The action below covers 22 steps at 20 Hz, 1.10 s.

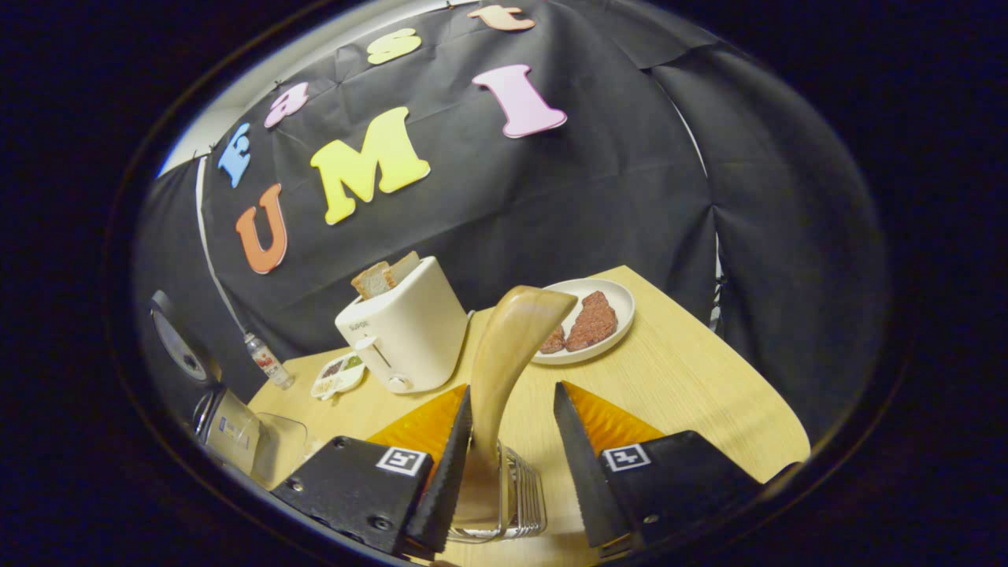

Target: Close the left gripper, press the button to open the rice cooker; take a wooden spoon from the chopstick holder with the right hand, scoop a spoonful of rice and pour it into the rice cooker, then put the wooden spoon back into the chopstick holder.

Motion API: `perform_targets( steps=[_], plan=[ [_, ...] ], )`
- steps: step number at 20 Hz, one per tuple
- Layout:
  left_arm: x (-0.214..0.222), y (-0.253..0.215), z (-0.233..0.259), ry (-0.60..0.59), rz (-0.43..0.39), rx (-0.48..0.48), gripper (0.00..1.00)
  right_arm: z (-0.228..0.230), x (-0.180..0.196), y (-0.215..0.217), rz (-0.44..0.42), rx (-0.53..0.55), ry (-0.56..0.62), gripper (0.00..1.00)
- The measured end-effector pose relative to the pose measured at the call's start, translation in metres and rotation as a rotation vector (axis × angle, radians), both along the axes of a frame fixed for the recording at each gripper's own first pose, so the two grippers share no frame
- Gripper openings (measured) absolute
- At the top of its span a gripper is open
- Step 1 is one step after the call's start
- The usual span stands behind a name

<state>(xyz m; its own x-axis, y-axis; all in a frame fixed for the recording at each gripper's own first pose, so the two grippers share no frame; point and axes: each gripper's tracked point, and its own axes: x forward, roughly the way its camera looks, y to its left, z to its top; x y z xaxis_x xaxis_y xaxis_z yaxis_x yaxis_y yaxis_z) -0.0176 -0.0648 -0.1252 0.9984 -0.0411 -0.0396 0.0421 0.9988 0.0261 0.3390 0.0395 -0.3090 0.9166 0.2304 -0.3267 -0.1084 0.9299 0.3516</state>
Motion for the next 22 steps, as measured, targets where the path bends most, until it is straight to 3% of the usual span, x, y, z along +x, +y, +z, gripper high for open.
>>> perform_targets(
  steps=[1,2,3,5,9,16,22],
  plan=[
    [0.000,-0.001,-0.001,0.003,-0.003,-0.003,0.94,0.005,0.000,0.001,-0.003,0.011,-0.014,0.49],
    [-0.001,-0.001,-0.001,0.001,-0.005,-0.006,0.94,0.006,-0.002,0.005,-0.002,0.023,-0.018,0.50],
    [-0.003,0.001,-0.001,0.001,-0.003,-0.008,0.94,0.008,-0.003,0.009,0.000,0.026,-0.011,0.27],
    [-0.005,0.006,-0.003,0.001,0.000,-0.008,0.94,0.010,-0.005,0.013,0.006,0.017,-0.009,0.18],
    [-0.018,0.017,0.000,-0.007,0.005,-0.015,0.94,0.032,-0.016,0.012,-0.010,-0.008,-0.037,0.12],
    [-0.045,0.029,0.011,-0.036,-0.008,-0.036,0.94,0.091,-0.053,0.012,-0.046,-0.076,-0.136,0.11],
    [-0.075,0.037,0.025,-0.062,-0.021,-0.044,0.94,0.146,-0.104,0.042,-0.002,-0.097,-0.220,0.11]
  ],
)
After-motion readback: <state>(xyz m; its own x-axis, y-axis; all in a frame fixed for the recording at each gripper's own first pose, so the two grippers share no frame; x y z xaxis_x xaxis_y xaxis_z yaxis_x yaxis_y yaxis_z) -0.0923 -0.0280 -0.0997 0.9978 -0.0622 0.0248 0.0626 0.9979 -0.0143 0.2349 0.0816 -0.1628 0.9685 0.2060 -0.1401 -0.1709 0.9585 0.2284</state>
